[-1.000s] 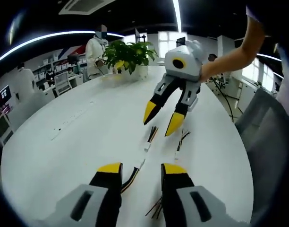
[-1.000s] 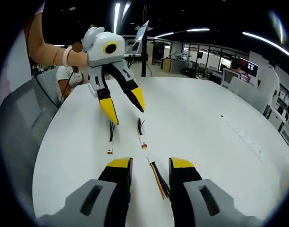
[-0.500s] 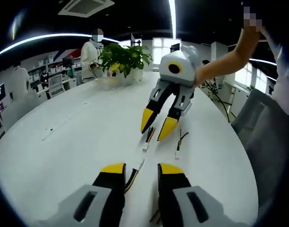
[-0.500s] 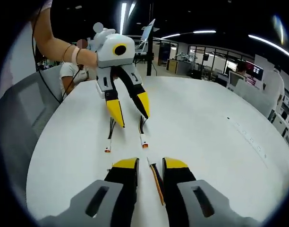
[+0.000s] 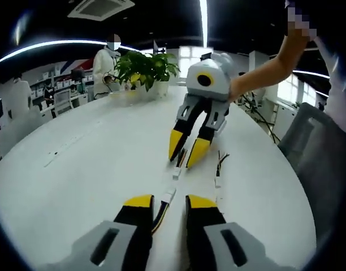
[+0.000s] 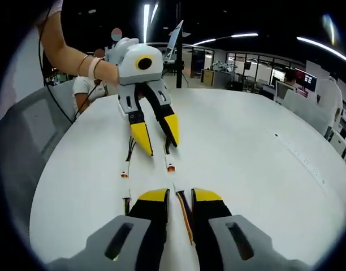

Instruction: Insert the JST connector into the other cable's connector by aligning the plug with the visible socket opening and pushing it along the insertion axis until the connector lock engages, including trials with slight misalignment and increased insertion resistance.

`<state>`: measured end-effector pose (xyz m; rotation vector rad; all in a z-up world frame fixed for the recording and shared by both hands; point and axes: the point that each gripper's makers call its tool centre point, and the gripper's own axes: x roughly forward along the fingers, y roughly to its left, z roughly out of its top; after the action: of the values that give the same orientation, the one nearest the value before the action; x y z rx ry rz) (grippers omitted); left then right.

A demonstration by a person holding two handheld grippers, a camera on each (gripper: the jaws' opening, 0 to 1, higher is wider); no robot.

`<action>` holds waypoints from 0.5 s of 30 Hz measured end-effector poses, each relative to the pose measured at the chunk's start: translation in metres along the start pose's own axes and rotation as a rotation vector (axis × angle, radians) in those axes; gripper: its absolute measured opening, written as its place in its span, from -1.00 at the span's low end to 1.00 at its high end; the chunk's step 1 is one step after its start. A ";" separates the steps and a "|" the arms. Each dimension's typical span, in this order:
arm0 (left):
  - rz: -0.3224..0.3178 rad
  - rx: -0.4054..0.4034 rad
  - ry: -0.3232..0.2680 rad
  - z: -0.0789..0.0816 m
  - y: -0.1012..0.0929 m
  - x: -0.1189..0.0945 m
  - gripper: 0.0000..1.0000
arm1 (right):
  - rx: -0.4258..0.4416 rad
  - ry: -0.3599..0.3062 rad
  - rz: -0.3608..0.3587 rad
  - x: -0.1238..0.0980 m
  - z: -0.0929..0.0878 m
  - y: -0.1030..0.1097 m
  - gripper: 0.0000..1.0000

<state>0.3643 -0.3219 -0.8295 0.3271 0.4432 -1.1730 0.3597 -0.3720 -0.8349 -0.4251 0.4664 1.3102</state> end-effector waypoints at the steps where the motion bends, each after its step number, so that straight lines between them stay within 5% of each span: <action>1: -0.001 0.002 0.002 -0.001 0.000 0.000 -0.68 | -0.001 0.002 0.000 0.000 -0.001 0.000 -0.75; 15: -0.022 -0.019 -0.016 -0.003 0.001 0.010 -0.72 | -0.007 0.024 0.023 0.005 -0.003 0.000 -0.78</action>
<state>0.3676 -0.3278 -0.8370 0.2973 0.4449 -1.1911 0.3600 -0.3694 -0.8401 -0.4428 0.4883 1.3304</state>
